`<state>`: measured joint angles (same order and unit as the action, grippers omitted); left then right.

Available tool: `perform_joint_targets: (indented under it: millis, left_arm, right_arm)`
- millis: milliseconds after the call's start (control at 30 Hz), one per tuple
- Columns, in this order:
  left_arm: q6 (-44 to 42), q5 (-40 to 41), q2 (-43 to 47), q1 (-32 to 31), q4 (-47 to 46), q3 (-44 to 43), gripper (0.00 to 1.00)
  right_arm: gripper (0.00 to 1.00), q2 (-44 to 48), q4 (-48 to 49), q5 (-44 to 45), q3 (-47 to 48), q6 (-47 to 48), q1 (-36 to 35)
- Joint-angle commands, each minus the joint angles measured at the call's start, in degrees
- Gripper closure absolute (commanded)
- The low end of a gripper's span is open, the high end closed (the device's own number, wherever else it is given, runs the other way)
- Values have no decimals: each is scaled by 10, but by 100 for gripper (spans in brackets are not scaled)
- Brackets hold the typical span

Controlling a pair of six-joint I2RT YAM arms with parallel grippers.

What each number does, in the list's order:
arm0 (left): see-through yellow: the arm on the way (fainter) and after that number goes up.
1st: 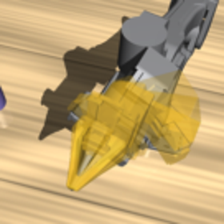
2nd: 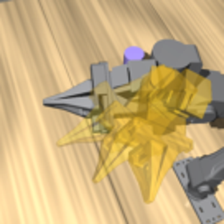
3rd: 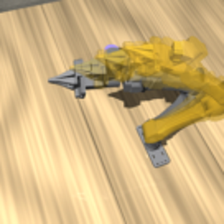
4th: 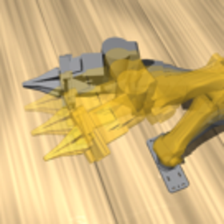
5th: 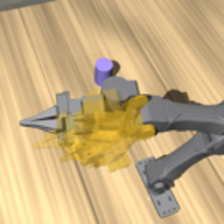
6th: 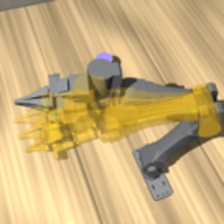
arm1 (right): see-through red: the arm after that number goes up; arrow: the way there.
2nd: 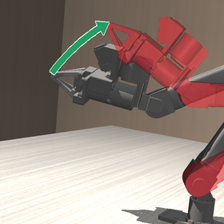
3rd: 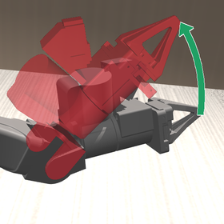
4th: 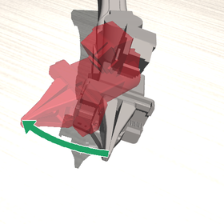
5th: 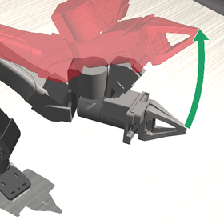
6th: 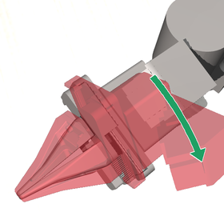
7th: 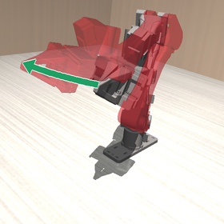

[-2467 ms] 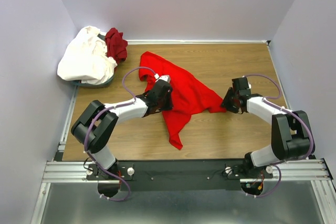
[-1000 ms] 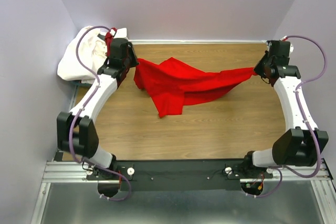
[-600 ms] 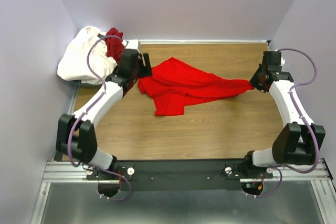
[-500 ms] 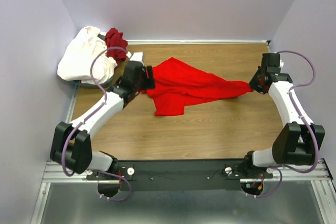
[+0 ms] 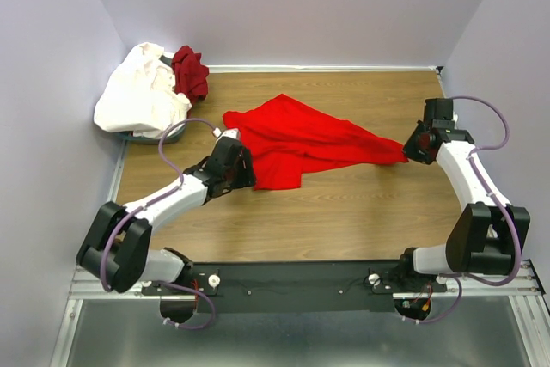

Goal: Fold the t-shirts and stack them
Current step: Flatten the tshirt out

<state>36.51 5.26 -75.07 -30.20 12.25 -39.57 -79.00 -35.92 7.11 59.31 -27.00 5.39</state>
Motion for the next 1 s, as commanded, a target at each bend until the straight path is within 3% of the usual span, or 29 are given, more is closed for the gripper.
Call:
perform_joint_targets:
  millis: [0,267,600,967]
  left_arm:
    - [6,-16,-38,-7,-33,-2,31]
    - [-21,-29,-136,-35,-57,-44,36]
    - [-3,-27,-150,-74,-50,-48,36]
    - [2,-30,-186,-83,-53,-53,51]
  right_arm:
    - [100,14,15,-22,-11,-7,4]
    - [99,12,16,-26,5,9,4]
    - [99,6,16,-32,17,10,4]
    - [99,0,16,-38,26,9,4]
